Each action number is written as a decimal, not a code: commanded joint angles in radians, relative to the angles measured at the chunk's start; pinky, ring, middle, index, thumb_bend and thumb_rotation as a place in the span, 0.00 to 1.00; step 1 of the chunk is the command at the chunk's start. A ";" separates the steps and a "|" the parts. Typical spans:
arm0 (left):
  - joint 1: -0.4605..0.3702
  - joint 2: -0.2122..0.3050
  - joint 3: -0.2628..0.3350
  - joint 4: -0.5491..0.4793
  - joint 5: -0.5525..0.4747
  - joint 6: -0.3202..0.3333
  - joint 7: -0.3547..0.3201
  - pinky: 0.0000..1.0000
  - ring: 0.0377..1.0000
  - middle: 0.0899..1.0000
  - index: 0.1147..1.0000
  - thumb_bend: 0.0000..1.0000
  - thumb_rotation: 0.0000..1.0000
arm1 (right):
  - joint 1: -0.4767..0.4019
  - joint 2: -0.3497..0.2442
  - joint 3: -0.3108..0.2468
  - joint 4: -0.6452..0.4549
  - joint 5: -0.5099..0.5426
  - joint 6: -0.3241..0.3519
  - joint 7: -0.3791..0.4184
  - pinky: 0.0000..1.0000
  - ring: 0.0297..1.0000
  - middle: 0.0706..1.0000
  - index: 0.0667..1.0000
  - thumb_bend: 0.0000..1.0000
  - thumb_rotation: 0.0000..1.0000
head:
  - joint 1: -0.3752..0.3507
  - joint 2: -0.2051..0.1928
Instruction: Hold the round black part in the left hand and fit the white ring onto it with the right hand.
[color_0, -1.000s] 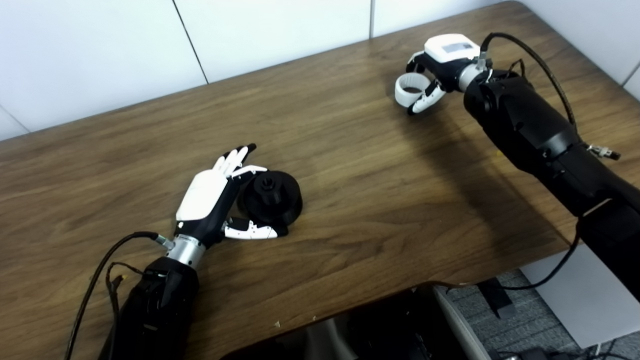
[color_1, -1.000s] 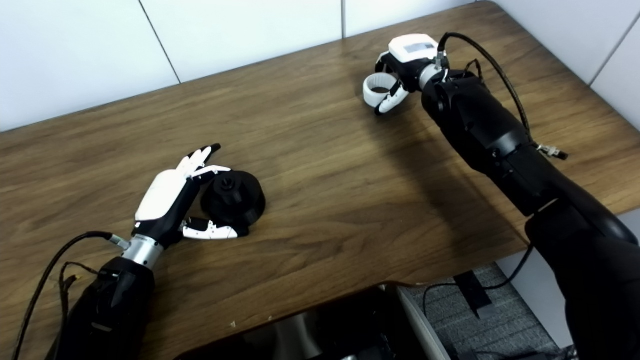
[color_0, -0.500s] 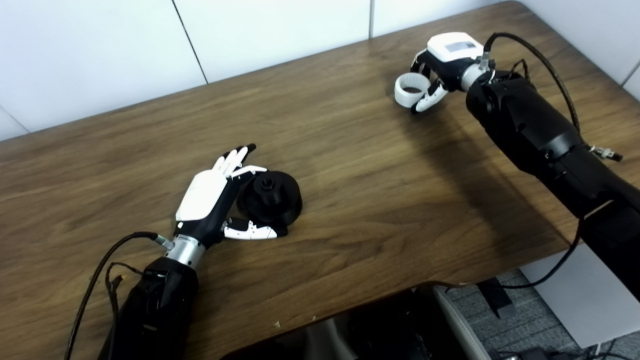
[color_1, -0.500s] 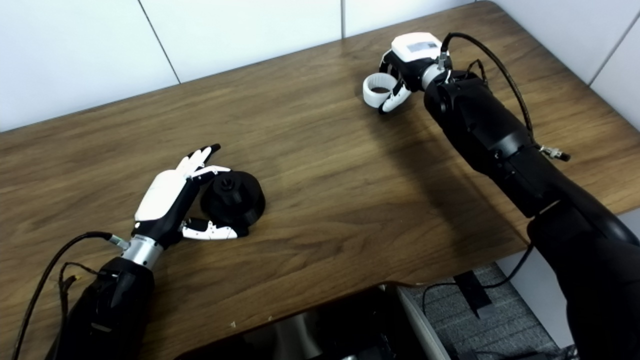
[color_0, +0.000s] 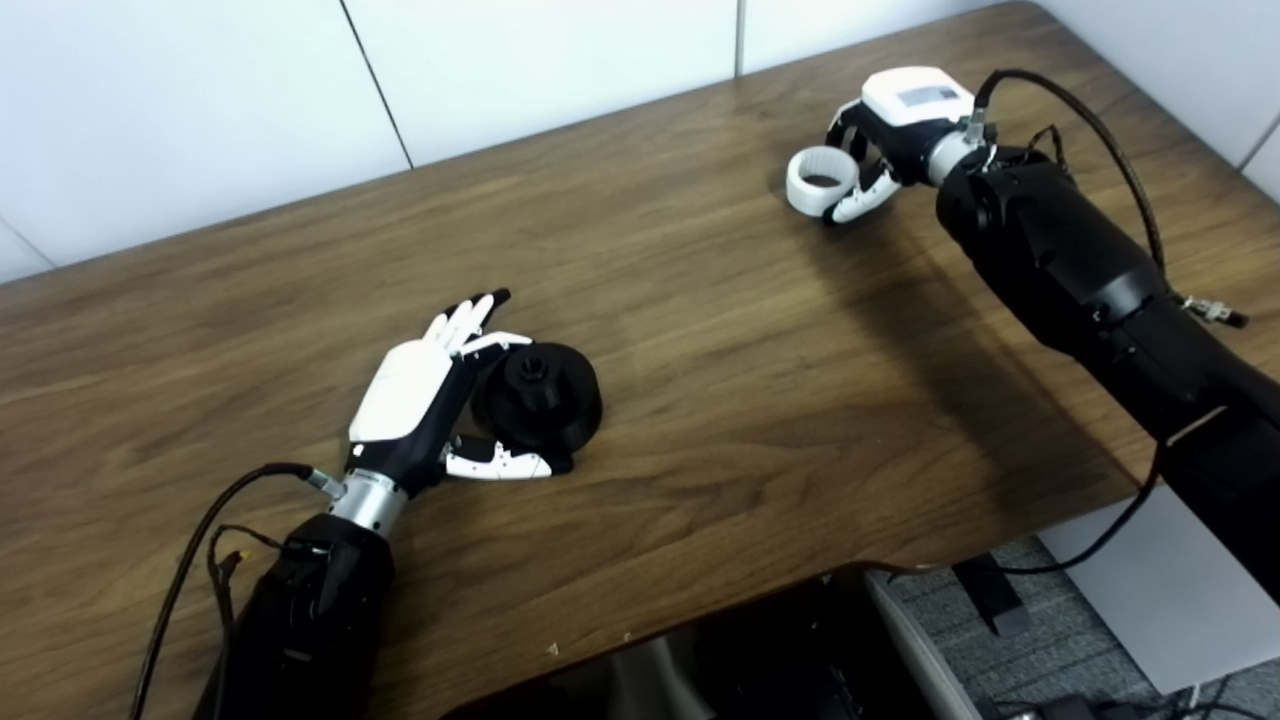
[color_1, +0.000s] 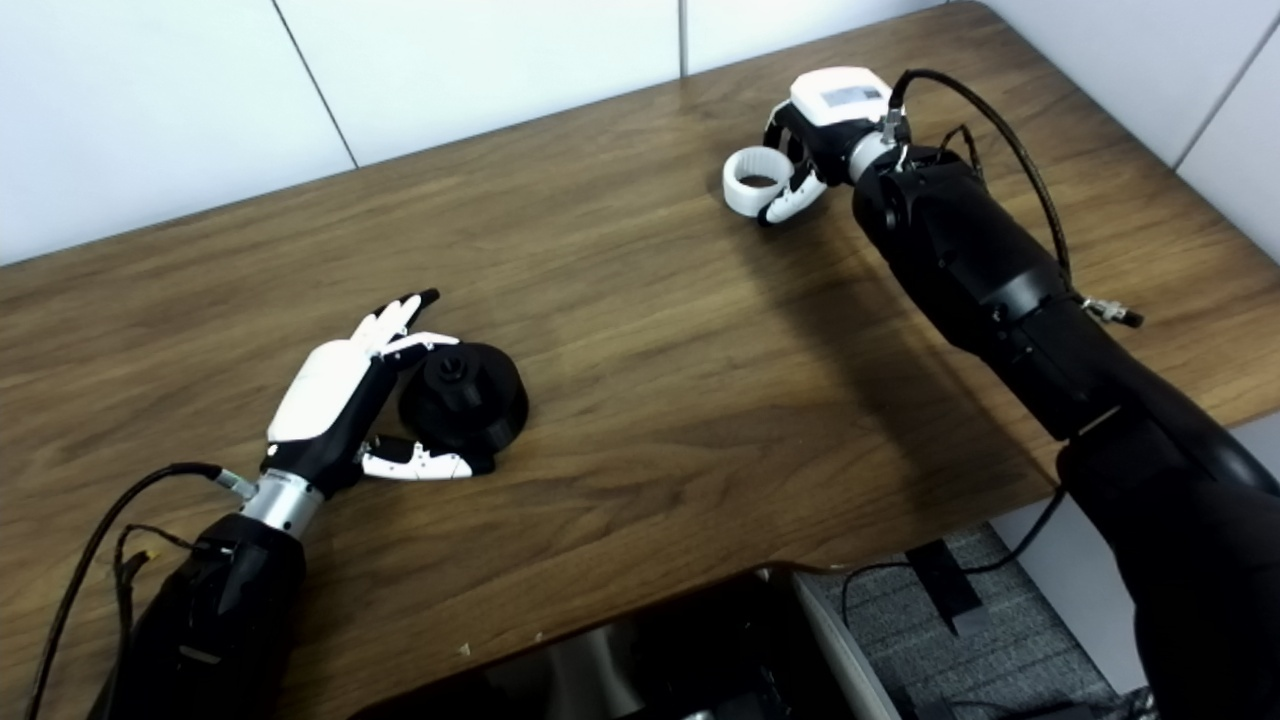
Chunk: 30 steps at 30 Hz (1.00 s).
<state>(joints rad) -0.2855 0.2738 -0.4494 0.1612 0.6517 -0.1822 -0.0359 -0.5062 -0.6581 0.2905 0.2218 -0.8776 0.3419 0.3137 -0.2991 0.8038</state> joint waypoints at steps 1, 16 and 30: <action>0.008 0.023 -0.005 0.004 0.030 0.010 -0.032 1.00 1.00 1.00 0.64 1.00 0.42 | -0.034 -0.007 0.002 -0.002 -0.011 0.011 0.009 0.94 0.79 0.66 0.73 0.86 0.36 | -0.001 0.000; 0.011 0.020 -0.004 0.008 0.035 0.006 -0.026 1.00 1.00 1.00 0.63 1.00 0.43 | -0.045 -0.001 0.024 0.000 -0.013 0.020 0.032 0.92 0.78 0.66 0.76 0.90 0.39 | 0.006 0.004; 0.011 0.013 -0.007 0.010 0.038 0.010 -0.025 1.00 1.00 1.00 0.63 1.00 0.42 | -0.058 0.014 0.045 0.000 -0.013 0.023 0.048 0.92 0.79 0.67 0.79 0.92 0.44 | 0.011 0.006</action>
<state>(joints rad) -0.2805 0.2739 -0.4454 0.1612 0.6523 -0.1774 -0.0388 -0.5308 -0.6529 0.3257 0.2257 -0.8880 0.3755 0.3537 -0.2899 0.8084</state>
